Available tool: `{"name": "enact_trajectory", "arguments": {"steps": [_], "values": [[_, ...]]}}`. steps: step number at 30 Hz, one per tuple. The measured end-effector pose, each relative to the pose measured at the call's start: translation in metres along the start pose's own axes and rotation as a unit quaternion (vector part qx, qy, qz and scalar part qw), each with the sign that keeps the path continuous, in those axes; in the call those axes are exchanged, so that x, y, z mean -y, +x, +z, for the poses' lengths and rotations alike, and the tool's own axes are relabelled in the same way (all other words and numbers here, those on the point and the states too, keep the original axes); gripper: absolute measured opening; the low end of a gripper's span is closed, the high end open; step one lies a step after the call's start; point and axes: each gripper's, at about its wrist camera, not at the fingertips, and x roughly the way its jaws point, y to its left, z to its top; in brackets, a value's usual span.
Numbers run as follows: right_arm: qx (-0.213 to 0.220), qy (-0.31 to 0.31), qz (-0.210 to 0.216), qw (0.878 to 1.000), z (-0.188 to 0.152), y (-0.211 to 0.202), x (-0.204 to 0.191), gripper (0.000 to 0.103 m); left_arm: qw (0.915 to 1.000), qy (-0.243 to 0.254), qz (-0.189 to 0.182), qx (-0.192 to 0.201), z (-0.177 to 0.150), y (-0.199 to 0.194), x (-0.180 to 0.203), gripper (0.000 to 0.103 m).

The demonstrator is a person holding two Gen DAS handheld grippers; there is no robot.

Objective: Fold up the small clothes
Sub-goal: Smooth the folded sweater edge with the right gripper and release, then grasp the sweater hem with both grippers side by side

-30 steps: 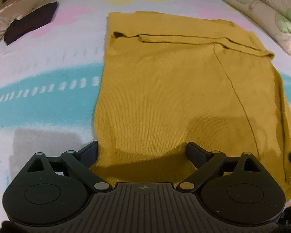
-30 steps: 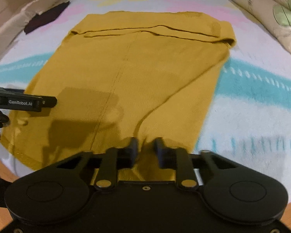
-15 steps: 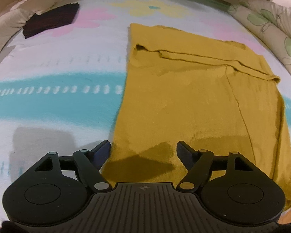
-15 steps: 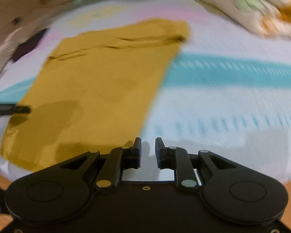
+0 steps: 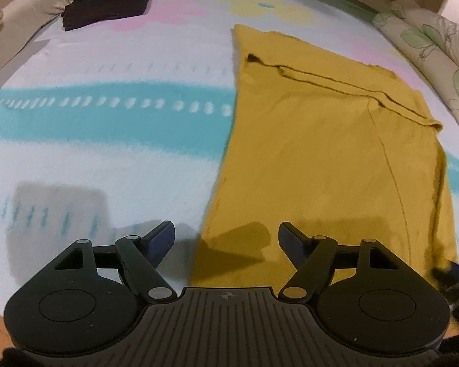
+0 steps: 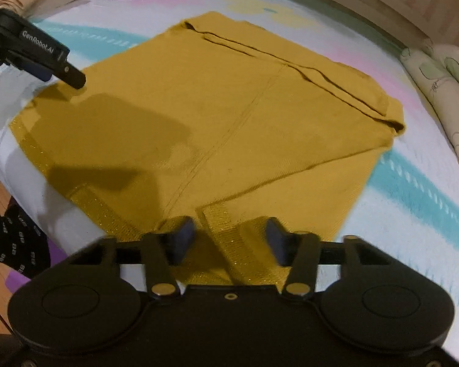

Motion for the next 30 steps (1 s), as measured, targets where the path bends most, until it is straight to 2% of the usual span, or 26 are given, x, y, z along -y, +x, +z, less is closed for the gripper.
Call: {"name": "enact_trajectory", "arguments": {"steps": [1,5,7,9,12,15,16,17,18,25,29,30], "values": [[-0.005,0.016,-0.005,1.000,-0.001,-0.004,0.007,0.013,1.0000,0.001,-0.001,-0.001,-0.001,-0.001,-0.001,0.074],[-0.025,0.122,-0.020,0.992,-0.019,-0.023,0.053,0.014,1.0000,0.001,-0.006,-0.004,-0.002,-0.002,-0.005,0.074],[-0.043,0.192,-0.011,0.980,-0.033,-0.027,0.078,0.014,0.9999,0.001,-0.007,-0.008,-0.003,-0.002,-0.006,0.074],[-0.069,0.258,0.000,0.964,-0.050,-0.024,0.101,0.015,0.9999,0.004,-0.008,-0.011,-0.003,-0.002,-0.006,0.074],[-0.089,0.325,0.015,0.941,-0.071,-0.022,0.123,0.026,0.9998,0.013,-0.005,-0.015,-0.004,-0.002,-0.004,0.074],[-0.066,0.352,0.017,0.934,-0.074,-0.030,0.134,0.028,0.9997,0.014,-0.008,-0.018,-0.007,-0.004,-0.005,0.074],[-0.054,0.357,0.019,0.932,-0.074,-0.032,0.139,0.041,0.9997,0.013,-0.008,-0.020,-0.009,-0.004,-0.006,0.074],[-0.046,0.363,0.019,0.931,-0.072,-0.031,0.143,0.057,0.9997,0.011,-0.008,-0.023,-0.011,-0.005,-0.007,0.074],[-0.039,0.366,0.020,0.929,-0.072,-0.031,0.145,0.063,0.9996,0.010,-0.009,-0.024,-0.013,-0.005,-0.009,0.074],[-0.042,0.387,0.043,0.920,-0.077,-0.022,0.151,0.064,0.9991,0.015,-0.015,-0.036,-0.024,-0.011,-0.013,0.074],[-0.042,0.393,0.049,0.917,-0.080,-0.021,0.155,0.064,0.9985,0.023,-0.030,-0.040,-0.027,-0.009,-0.010,0.073],[-0.043,0.395,0.049,0.916,-0.081,-0.019,0.155,0.064,0.9984,0.030,-0.029,-0.038,-0.027,-0.009,-0.008,0.068]]}}
